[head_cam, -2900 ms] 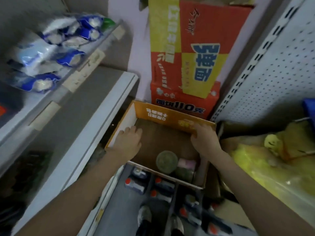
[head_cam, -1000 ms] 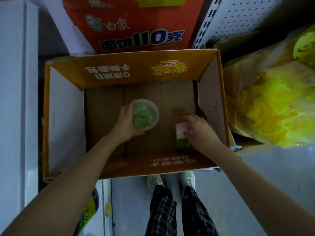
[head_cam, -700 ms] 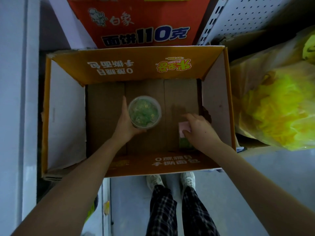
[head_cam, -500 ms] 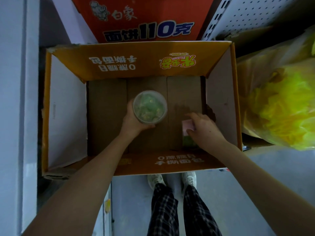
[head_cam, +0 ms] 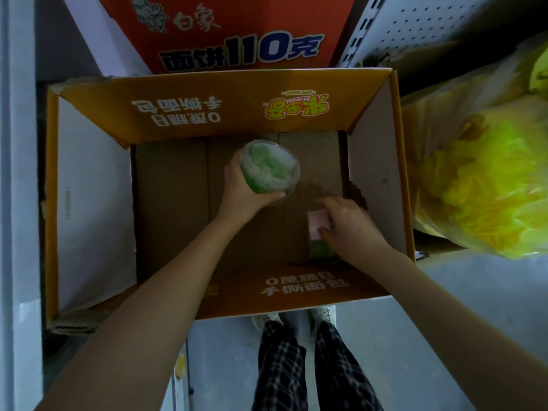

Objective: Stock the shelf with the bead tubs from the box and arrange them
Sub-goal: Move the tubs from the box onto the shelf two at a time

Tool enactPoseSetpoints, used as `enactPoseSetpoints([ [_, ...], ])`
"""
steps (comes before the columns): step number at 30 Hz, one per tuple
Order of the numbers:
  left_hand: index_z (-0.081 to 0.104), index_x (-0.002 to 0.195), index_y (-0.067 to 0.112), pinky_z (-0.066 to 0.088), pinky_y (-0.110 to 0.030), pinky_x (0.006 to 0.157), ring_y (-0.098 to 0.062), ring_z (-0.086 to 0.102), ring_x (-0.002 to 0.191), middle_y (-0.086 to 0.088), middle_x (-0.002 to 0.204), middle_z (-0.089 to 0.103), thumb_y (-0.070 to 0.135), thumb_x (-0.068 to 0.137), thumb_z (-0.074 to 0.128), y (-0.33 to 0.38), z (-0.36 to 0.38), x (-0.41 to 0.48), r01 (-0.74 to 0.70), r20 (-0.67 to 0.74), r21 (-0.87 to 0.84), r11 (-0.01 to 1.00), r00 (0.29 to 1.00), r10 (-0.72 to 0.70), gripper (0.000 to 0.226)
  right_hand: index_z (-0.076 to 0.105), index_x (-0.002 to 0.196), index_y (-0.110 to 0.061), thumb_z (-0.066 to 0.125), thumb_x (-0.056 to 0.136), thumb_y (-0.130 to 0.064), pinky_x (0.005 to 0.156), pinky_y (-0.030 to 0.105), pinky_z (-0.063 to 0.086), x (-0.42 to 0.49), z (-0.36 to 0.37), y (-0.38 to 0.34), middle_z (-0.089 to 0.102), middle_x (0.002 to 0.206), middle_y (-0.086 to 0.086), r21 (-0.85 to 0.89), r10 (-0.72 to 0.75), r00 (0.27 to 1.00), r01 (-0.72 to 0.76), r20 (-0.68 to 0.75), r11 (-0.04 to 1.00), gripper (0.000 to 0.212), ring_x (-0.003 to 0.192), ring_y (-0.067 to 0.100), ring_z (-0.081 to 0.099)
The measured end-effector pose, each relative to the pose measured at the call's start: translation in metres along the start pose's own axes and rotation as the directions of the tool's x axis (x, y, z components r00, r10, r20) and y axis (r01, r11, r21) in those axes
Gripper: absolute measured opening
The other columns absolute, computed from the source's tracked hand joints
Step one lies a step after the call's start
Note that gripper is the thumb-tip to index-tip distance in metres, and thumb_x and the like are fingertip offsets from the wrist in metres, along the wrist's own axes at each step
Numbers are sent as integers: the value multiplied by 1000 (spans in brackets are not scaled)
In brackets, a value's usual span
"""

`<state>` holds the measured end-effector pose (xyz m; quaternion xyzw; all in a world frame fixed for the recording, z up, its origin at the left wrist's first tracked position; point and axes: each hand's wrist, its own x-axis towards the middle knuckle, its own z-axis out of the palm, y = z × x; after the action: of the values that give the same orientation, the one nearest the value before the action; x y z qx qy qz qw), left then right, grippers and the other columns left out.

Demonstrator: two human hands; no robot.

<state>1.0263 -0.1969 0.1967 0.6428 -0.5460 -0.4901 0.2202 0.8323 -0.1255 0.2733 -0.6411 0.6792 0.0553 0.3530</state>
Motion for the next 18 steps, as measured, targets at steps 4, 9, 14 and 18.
enactPoseSetpoints([
  [4, 27, 141, 27, 36, -37, 108, -12, 36, 130, 5, 140, 39, 37, 50, 90, 9, 5, 10, -22, 23, 16, 1000, 1000, 22, 110, 39, 138, -24, 61, 88, -19, 104, 37, 37, -1, 0, 6, 47, 135, -1, -46, -25, 998, 27, 57, 999, 55, 124, 19, 42],
  [9, 30, 140, 29, 35, -29, 103, -3, 35, 124, 10, 138, 41, 39, 56, 87, 20, -6, 0, -23, -29, 32, 999, 999, 24, 103, 30, 142, -28, 69, 81, -32, 114, 45, 17, 1, 0, 9, 38, 144, -1, -210, -69, 978, 111, 199, 971, 72, 136, 23, 30],
  [14, 29, 140, 28, 38, -30, 101, -4, 37, 123, 15, 129, 40, 29, 60, 86, 27, -42, -34, 30, -68, -48, 998, 997, -33, 99, 29, 142, -22, 70, 79, -33, 115, 51, 8, 7, 1, 5, 39, 144, 6, -363, -92, 954, 197, 285, 911, 76, 137, 27, 29],
  [18, 28, 140, 29, 38, -27, 97, -1, 36, 121, 19, 125, 37, 24, 62, 85, 31, -63, -53, 52, -114, -61, 997, 992, -59, 97, 30, 141, -20, 73, 77, -33, 114, 52, 11, 12, 3, 1, 42, 140, 8, -441, -111, 939, 254, 325, 861, 78, 133, 29, 35],
])
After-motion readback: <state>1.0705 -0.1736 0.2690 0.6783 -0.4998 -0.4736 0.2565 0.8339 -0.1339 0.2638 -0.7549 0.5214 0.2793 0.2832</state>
